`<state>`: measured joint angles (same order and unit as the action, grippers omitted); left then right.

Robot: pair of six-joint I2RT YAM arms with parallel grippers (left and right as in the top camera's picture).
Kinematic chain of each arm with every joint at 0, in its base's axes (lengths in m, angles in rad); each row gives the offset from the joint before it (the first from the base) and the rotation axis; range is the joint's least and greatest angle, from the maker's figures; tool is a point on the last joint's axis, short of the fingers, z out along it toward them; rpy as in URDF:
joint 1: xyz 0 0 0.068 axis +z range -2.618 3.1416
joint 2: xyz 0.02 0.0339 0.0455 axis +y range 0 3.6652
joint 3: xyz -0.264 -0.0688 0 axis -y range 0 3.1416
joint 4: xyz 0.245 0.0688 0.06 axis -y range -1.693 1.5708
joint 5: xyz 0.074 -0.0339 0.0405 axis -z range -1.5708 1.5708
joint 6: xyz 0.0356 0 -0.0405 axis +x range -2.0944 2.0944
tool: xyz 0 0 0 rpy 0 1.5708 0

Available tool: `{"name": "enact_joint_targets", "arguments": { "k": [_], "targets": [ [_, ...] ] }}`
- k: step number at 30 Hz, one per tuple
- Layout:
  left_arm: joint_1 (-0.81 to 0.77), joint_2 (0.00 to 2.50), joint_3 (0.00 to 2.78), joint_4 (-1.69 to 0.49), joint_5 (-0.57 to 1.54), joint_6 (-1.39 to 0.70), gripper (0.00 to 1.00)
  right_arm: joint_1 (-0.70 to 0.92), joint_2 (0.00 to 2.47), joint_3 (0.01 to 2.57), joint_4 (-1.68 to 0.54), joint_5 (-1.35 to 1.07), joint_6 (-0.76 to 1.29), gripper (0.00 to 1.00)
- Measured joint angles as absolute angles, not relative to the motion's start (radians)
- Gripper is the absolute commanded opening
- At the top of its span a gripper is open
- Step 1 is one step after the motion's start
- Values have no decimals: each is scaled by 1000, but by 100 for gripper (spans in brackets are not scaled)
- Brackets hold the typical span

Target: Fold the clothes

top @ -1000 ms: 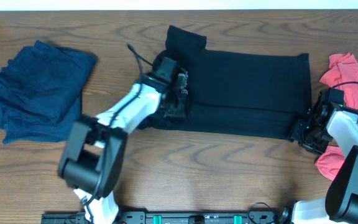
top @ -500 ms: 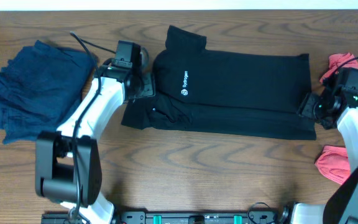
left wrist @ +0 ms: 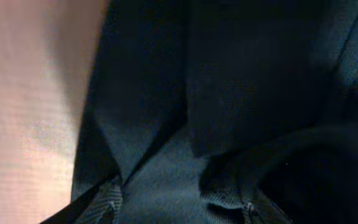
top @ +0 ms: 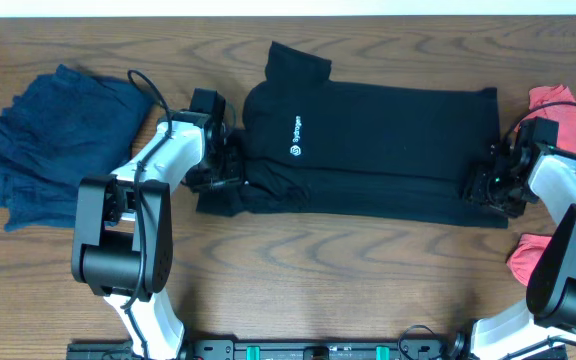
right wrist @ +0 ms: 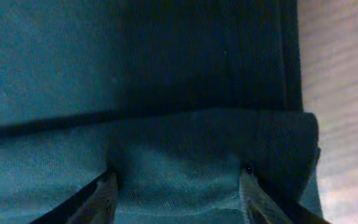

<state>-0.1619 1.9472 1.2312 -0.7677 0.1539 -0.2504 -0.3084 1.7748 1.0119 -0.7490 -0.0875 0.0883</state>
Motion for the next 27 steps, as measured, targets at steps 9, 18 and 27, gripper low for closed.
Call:
{"name": "enact_joint_targets", "arguments": {
  "k": [9,18,27],
  "targets": [
    [-163,1884,1092,-895,175,-305,59,-308,1780,1010,-1012,58,176,57],
    [-163,1768,999,-916,153,-316,98,-308,1694,1020,-971,55,191,66],
    [-163,1515,1135,-551,51,-295,98,-308,1400,1118,-860,-62,149,99]
  ]
}}
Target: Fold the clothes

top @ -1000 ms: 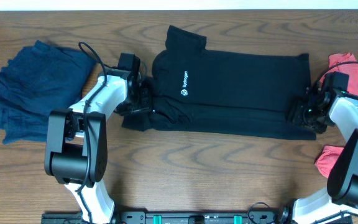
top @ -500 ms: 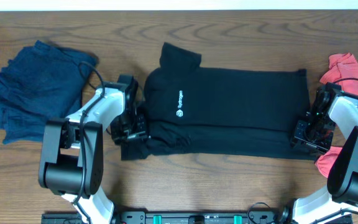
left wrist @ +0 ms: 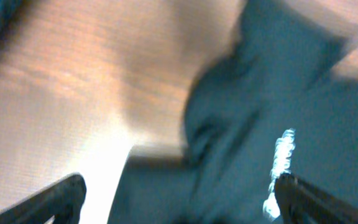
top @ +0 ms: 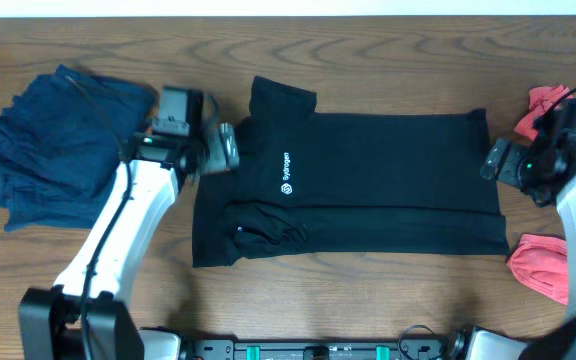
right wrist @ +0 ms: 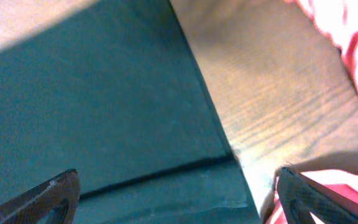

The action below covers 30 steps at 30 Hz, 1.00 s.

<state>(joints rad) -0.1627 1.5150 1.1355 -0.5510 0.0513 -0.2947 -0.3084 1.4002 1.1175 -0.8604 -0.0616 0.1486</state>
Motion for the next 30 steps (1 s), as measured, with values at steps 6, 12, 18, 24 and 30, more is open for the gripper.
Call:
{"name": "enact_joint_targets", "arguments": {
  "k": [6,12,18,24,30],
  "targets": [
    [-162,1629,1240,-368,173,-208,98,-308,1342,1118,-880,-106,148,99],
    [-162,1928,1422,-351,263,-132,98,-308,1342,1117,-926,-119,148,99],
    [-165,2139,1528,-280,299,-106,98,-308,1342,1117,-952,-122,139,99],
    [-179,2204,1539,-268,314,-109,83,-308,1342,1117,-951,-123,135,99],
    [-215,2219,1543,-285,316,-123,19,-308,1342,1117,-912,-124,130,99]
  ]
}}
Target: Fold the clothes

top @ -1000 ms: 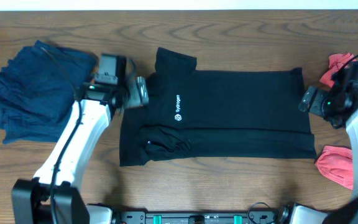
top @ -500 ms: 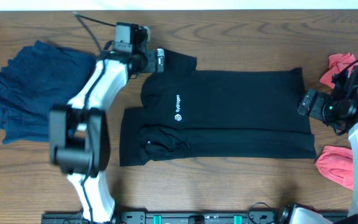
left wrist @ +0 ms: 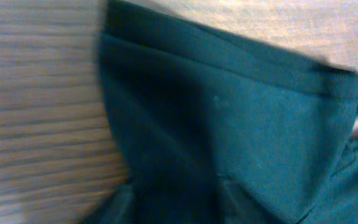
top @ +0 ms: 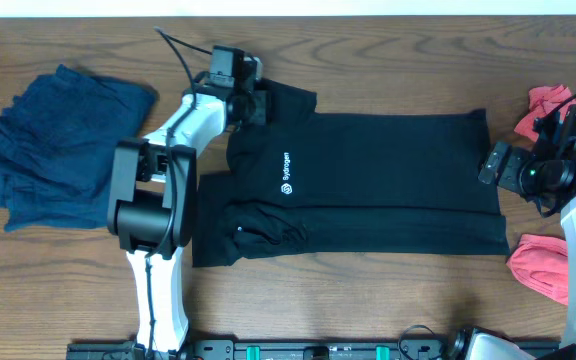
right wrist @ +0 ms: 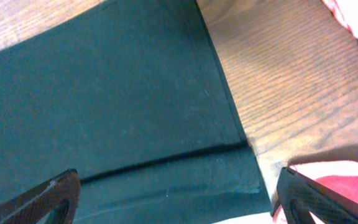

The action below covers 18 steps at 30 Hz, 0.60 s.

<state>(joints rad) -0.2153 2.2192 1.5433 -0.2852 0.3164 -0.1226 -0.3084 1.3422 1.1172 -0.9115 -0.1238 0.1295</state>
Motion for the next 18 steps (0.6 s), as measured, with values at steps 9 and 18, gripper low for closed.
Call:
{"name": "enact_joint_targets", "arguments": {
  "k": [9,18],
  "targets": [
    [-238,2220,1543,-295,320,-130,6,-308,1350,1117,-788,-128,112,82],
    [-212,2099,1544,-450,324,-192,6,-303,1618,1143,-545,-179,75,90]
  ]
}}
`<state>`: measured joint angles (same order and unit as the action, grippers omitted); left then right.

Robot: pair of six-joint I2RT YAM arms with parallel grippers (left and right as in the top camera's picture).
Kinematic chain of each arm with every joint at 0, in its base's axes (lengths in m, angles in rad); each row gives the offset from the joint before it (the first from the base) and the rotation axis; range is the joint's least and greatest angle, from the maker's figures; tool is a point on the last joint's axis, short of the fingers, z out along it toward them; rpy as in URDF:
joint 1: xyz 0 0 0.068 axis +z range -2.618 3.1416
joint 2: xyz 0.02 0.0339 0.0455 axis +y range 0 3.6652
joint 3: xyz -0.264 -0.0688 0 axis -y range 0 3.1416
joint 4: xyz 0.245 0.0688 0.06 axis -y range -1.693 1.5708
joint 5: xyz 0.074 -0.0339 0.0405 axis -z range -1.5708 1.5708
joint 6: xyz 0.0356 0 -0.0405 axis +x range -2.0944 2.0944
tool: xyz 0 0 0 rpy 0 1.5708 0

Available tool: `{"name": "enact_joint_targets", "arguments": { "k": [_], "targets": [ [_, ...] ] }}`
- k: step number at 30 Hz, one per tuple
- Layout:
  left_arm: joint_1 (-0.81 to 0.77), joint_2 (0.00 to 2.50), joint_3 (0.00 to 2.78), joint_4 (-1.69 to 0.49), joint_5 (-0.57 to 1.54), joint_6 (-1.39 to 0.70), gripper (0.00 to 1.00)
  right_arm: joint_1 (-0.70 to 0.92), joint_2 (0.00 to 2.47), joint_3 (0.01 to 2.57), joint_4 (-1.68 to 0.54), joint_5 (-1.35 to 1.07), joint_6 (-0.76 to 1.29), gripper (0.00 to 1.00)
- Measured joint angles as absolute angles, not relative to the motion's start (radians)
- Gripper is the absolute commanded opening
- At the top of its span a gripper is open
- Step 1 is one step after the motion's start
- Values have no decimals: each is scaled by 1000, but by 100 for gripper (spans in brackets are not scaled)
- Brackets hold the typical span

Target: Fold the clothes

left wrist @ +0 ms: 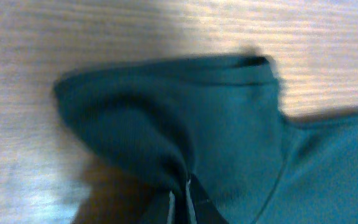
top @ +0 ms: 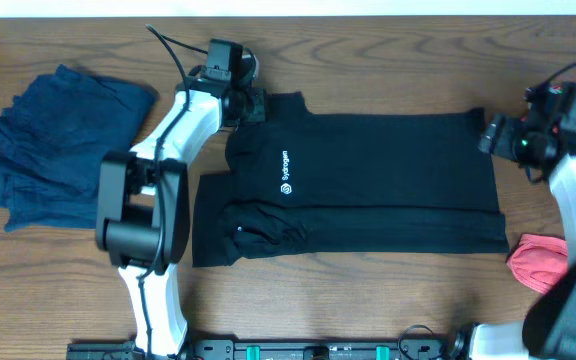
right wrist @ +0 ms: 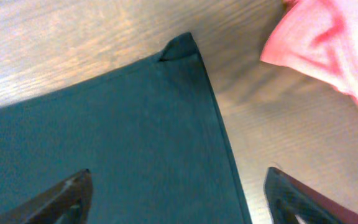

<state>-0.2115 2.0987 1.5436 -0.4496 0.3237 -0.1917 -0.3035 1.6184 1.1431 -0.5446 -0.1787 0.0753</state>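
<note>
A black shirt (top: pixel 368 180) with a white logo (top: pixel 286 172) lies lengthwise across the table, its near strip folded over. My left gripper (top: pixel 251 104) is at the shirt's far-left sleeve (left wrist: pixel 179 130). In the left wrist view that gripper (left wrist: pixel 182 200) is shut on a bunched pinch of the sleeve cloth. My right gripper (top: pixel 495 133) hovers at the shirt's far-right corner (right wrist: pixel 182 50). It (right wrist: pixel 179 190) is open, with flat shirt cloth and bare wood between its fingertips (right wrist: pixel 70 190).
A heap of dark blue clothes (top: pixel 58 140) lies at the left, with a small object at its edge. Pink-red cloth (top: pixel 538 265) lies near the right front, and more of the pink-red cloth (right wrist: pixel 328 50) lies just right of the shirt's corner.
My left gripper, which was around the far-left sleeve, is now shut on it, and the sleeve is bunched. My right gripper has moved from the shirt's right edge to its far-right corner, still open.
Both grippers were first down on the shirt's near edge, one at each end. Then they stood open and clear of it, the near strip lying folded. Later the left was over the far sleeve and the right by the right edge. Now the left grips the sleeve.
</note>
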Motion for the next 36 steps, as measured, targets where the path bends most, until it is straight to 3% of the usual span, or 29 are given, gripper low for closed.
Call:
{"name": "enact_joint_targets", "arguments": {
  "k": [6,14,23,30,35,36],
  "targets": [
    [-232,2064,1548,-553,327,-209,6,-271,1931,1336,-464,-189,65,94],
    [-239,2065,1548,-571,327,-210,6,-211,2130,1430,-342,-179,67,93],
    [-239,2065,1548,-573,327,-210,6,-204,2170,1446,-292,-112,79,76],
    [-239,2065,1548,-580,327,-210,6,-204,2178,1446,-280,-85,94,31],
    [-239,2065,1548,-588,327,-210,6,-204,2178,1446,-289,-78,96,2],
    [-239,2065,1548,-591,327,-210,6,-204,2178,1446,-293,-78,99,1]
  ]
}}
